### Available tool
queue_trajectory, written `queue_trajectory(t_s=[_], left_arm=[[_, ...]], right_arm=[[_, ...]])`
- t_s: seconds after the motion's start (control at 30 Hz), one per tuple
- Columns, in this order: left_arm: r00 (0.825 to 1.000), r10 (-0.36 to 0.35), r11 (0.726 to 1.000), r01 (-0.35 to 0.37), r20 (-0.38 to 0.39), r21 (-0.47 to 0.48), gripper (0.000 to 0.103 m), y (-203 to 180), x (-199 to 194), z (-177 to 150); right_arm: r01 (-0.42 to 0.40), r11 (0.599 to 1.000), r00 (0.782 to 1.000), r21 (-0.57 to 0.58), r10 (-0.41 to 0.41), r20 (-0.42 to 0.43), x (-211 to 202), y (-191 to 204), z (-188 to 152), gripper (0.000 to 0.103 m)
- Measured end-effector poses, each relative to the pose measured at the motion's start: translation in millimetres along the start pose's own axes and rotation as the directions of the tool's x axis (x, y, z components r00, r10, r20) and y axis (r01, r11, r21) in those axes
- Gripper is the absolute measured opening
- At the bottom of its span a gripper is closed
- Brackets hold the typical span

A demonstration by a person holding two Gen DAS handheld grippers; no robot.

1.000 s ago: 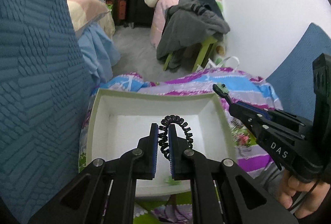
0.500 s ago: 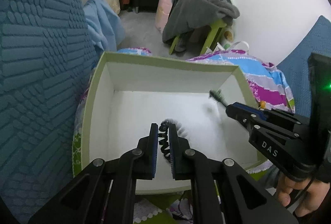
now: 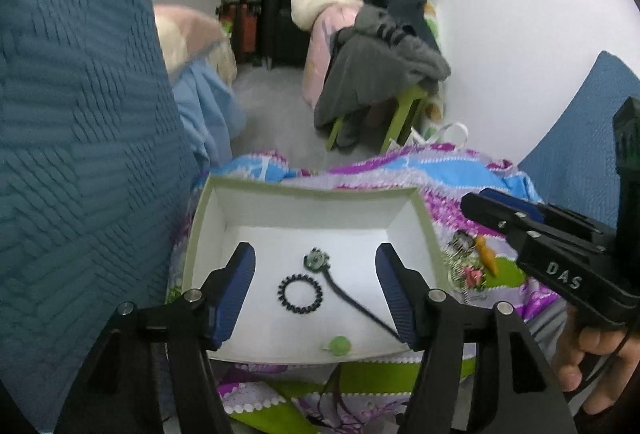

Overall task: Organize jewelry
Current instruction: 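Lower the bracelet into the white box and open the left tool while the right tool releases the keychain there, then move both tools back over the jewelry pile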

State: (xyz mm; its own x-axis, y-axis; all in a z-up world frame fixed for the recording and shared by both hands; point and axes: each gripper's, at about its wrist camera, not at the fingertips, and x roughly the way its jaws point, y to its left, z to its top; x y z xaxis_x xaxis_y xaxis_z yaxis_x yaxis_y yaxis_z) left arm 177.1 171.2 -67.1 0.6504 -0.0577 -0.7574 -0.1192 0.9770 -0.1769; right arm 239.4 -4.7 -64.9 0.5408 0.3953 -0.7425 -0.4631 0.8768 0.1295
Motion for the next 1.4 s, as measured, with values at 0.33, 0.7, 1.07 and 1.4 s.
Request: queue_trajectory(t_s=[0.33, 0.7, 1.07, 1.4], left_arm=[[0.991, -0.019, 1.000, 0.017, 0.135, 0.012, 0.063, -48, -66, 14], [0.975, -0.053, 0.999, 0.051, 0.215, 0.015, 0.063, -97, -99, 9], [0.971, -0.130, 0.991, 0.125, 0.198, 0.039, 0.063, -148, -76, -19], [0.973, -0.122, 0.992, 0.114, 0.197, 0.050, 0.061, -177, -55, -27]], right_arm=[[0.020, 1.000, 0.989, -0.024, -0.016, 0.145, -77, -21, 13, 0.024], [0.077, 0.997, 0.971, -0.032, -0.068, 0.228, -124, -51, -1, 0.024], [0.142, 0.990, 0.966, 0.006, -0.139, 0.217, -128, -103, -40, 0.024], [0.161, 0.987, 0.963, 0.001, -0.157, 0.221, -128, -141, -71, 0.024]])
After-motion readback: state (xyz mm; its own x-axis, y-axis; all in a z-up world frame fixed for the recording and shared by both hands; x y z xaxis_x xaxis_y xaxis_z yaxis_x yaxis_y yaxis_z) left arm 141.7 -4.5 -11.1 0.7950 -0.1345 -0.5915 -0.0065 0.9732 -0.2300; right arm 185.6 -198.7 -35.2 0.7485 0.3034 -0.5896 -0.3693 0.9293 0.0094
